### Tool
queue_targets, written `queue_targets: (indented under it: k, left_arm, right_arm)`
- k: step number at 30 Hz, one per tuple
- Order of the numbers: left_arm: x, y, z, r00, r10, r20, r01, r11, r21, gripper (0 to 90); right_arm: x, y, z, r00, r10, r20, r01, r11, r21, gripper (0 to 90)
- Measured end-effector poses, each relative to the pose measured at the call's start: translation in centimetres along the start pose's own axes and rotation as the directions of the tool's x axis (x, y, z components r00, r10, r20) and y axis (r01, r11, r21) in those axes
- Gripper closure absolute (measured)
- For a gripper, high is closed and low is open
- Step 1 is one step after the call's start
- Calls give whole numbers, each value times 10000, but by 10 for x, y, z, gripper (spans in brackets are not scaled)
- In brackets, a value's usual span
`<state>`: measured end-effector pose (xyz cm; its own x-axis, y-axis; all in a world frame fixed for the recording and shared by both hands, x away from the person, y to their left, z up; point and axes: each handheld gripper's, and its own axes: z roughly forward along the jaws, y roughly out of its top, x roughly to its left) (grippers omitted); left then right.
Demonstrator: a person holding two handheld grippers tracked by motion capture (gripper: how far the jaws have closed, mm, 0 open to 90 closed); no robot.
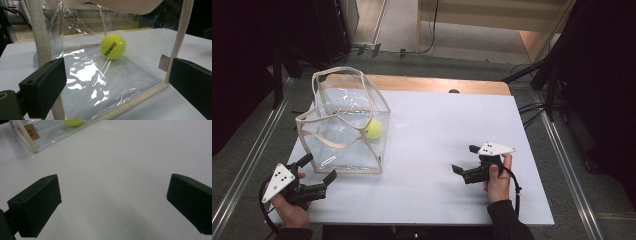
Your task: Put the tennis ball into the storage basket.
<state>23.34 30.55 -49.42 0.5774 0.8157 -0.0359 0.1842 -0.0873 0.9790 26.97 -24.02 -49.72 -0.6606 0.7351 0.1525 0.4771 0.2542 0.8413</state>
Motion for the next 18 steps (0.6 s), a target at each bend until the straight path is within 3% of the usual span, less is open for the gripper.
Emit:
queue_targets:
  k: [18]
  left_arm:
    - [1, 0, -1, 10000, -10, -20, 10, 10000, -10, 13]
  right_arm:
    - [-19, -26, -35, 9954, 579, 764, -564, 9982, -211, 0]
